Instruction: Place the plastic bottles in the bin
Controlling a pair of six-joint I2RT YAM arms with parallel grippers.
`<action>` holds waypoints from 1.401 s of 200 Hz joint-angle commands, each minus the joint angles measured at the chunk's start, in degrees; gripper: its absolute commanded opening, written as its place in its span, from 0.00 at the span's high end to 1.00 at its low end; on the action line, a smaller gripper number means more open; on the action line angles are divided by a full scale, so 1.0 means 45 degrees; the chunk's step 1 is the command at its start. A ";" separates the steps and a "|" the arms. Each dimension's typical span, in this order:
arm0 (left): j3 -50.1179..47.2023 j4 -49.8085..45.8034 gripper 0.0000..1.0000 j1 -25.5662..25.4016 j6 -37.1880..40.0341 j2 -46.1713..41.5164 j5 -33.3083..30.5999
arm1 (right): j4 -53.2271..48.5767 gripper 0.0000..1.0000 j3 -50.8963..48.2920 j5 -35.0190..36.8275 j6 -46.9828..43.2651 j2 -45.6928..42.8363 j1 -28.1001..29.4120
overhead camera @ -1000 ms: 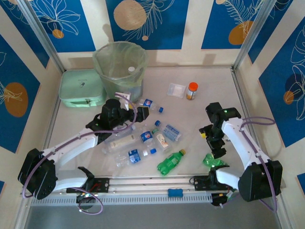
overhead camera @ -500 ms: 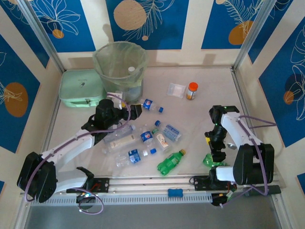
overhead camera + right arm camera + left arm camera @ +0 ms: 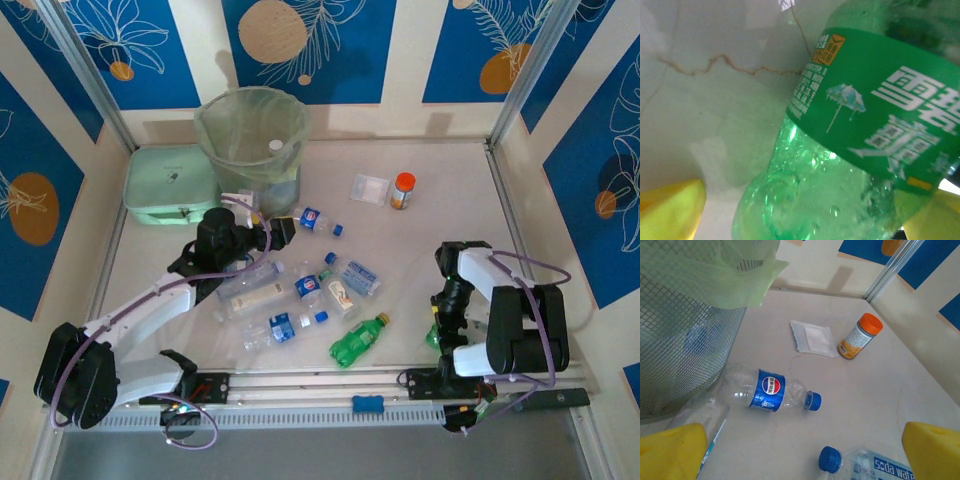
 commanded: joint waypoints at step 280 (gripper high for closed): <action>-0.0556 0.0478 0.00 0.1405 -0.1474 -0.0534 0.0849 | 0.3433 0.49 0.7811 0.3299 -1.1286 0.2903 0.5438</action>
